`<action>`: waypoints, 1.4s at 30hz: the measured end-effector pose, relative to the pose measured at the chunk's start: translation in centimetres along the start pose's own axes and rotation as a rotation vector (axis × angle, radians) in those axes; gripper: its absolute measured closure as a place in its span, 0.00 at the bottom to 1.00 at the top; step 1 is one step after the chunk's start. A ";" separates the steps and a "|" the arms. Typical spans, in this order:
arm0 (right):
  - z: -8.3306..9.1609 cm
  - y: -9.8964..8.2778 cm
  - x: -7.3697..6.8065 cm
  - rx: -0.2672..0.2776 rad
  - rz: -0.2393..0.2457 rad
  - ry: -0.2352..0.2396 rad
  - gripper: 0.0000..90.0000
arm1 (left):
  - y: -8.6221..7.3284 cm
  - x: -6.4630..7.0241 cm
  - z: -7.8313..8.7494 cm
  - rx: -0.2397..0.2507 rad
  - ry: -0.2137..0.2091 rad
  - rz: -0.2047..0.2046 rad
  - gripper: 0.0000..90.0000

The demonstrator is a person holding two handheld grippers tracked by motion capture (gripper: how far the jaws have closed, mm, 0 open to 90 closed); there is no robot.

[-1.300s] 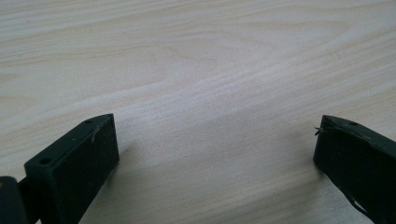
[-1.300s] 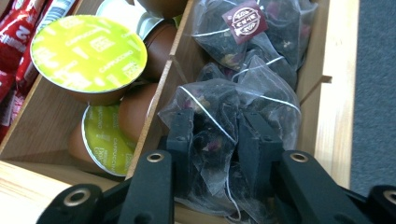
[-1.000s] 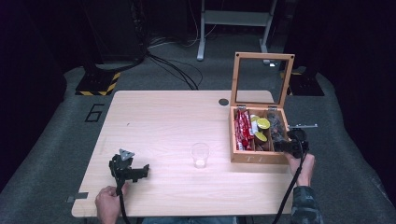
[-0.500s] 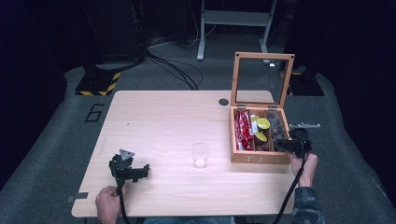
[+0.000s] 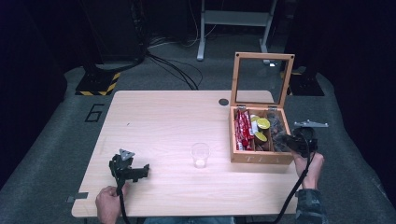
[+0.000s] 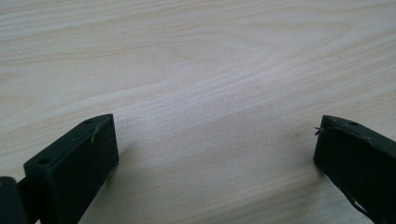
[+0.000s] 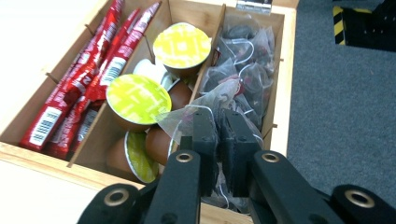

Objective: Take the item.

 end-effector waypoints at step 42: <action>1.2 1.8 -9.6 0.059 0.171 0.204 0.95 | 0.0 0.0 0.0 0.000 0.000 0.001 0.00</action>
Point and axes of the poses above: each handheld gripper's, and its own axes: z roughly backward along the jaws, y roughly out of its top, x roughly to its right, the point moved 6 cm from there along -z, roughly forward along the jaws, and after that the axes turned 2 degrees about -y, right-handed, at the moved point
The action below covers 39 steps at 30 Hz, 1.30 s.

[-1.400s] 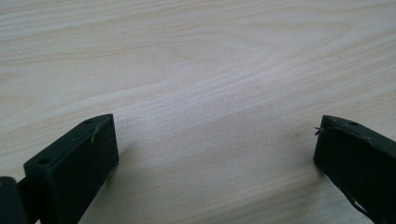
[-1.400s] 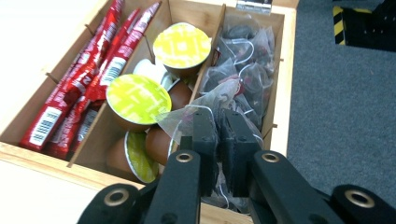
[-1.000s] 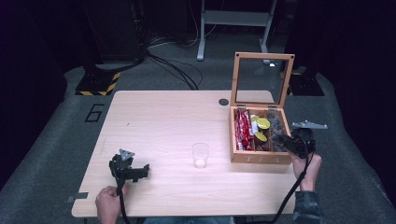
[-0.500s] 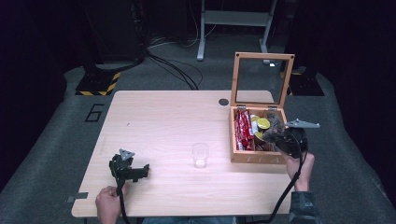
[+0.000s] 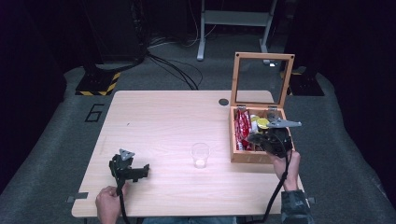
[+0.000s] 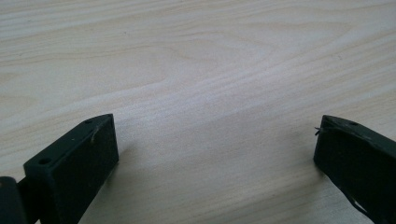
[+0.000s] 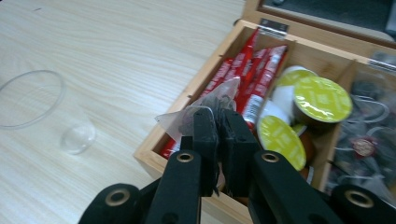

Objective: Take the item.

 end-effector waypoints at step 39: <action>-1.6 3.9 -9.1 0.040 0.160 0.181 0.95 | 0.0 0.0 0.0 0.000 0.000 -0.001 0.00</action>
Point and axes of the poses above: each handheld gripper's, and its own axes: z roughly backward along the jaws, y roughly out of its top, x roughly to its right, the point moved 6 cm from there along -z, roughly forward along the jaws, and after that the axes turned 2 degrees about -y, right-handed, at the moved point
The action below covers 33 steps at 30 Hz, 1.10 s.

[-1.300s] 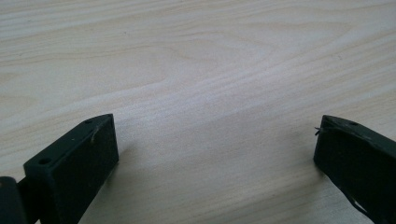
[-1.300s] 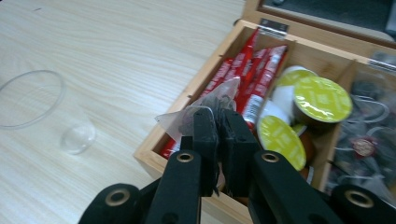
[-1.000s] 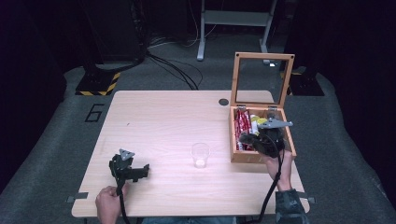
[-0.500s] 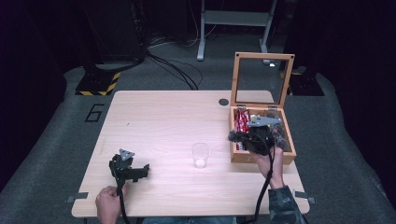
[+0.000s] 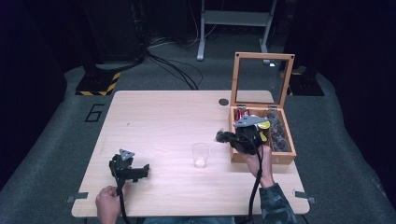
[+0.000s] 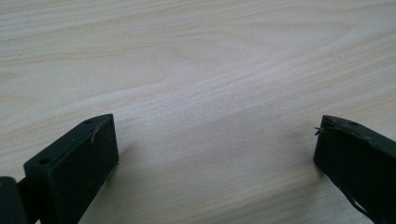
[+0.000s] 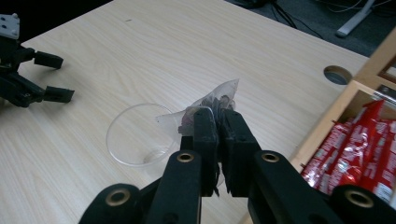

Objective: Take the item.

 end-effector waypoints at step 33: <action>-5.0 -0.2 -5.0 -0.111 0.100 0.097 0.95 | 0.0 0.0 0.0 0.000 0.000 0.000 0.00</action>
Point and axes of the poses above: each handheld gripper's, and its own axes: z roughly backward along the jaws, y roughly out of its top, x roughly to its right, the point moved 6 cm from there along -z, roughly forward along the jaws, and after that the axes turned 2 degrees about -y, right-handed, at the moved point
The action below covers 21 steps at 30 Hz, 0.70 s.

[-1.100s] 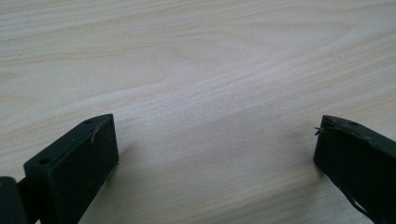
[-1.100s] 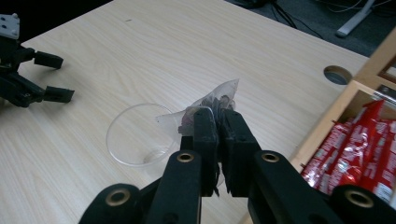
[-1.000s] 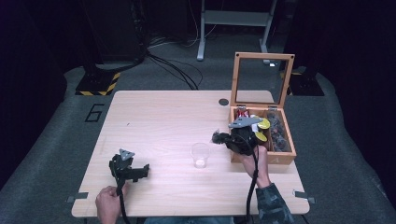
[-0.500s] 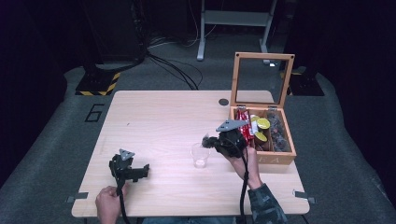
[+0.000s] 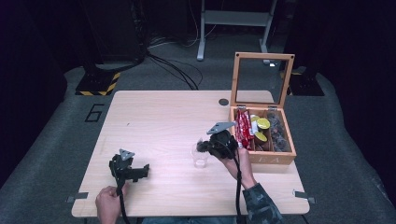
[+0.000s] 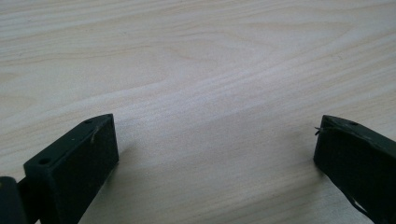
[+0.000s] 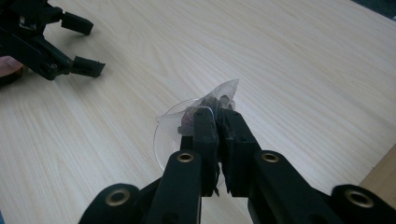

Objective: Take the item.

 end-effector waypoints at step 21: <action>-3.5 -1.2 -0.5 -0.112 0.011 0.016 0.95 | 0.0 0.0 0.0 -0.001 0.000 -0.001 0.00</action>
Point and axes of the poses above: each handheld gripper's, and its own axes: z roughly backward along the jaws, y roughly out of its top, x roughly to its right, the point moved 6 cm from there along -z, roughly forward along the jaws, and after that the axes turned 2 degrees about -y, right-handed, at the moved point
